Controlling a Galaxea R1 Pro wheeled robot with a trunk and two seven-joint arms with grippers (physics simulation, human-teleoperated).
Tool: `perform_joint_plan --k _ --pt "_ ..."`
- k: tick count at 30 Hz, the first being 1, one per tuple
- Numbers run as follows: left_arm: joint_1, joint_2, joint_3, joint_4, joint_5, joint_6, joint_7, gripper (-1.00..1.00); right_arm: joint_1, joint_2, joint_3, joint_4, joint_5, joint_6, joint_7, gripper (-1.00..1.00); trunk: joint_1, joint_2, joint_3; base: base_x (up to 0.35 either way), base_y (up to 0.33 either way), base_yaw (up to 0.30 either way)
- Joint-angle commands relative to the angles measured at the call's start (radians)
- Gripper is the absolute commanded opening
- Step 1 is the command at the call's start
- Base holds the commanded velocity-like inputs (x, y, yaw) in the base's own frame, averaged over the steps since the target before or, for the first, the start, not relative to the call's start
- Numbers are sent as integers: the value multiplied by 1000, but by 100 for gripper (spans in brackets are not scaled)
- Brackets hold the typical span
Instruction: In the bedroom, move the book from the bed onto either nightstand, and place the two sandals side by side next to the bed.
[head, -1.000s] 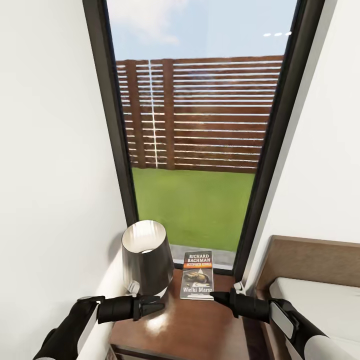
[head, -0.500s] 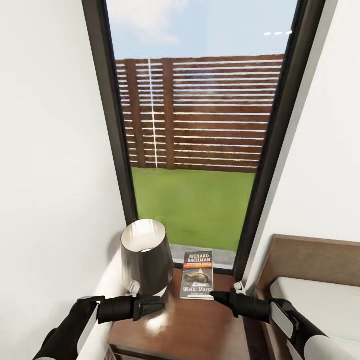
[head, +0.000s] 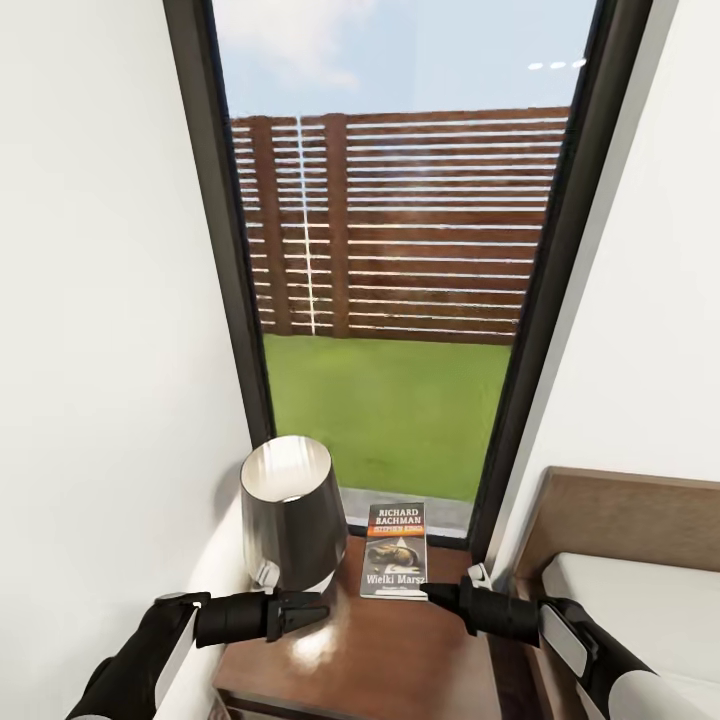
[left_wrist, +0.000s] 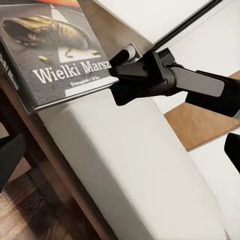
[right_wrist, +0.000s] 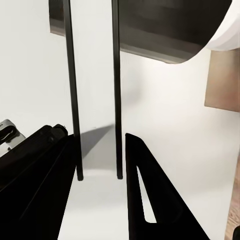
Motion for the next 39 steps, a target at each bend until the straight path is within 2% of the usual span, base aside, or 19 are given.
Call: perform_joint_plan --k 1,39 --pt "0 0 0 0 2 11 -3 100 -1 -1 5 0 -9 6 0 -100 4 -8 -5 0 0 0" --pt "-1 2 5 4 0 9 2 100 -1 -2 0 0 -9 6 0 -100 150 -274 -124 0 0 0"
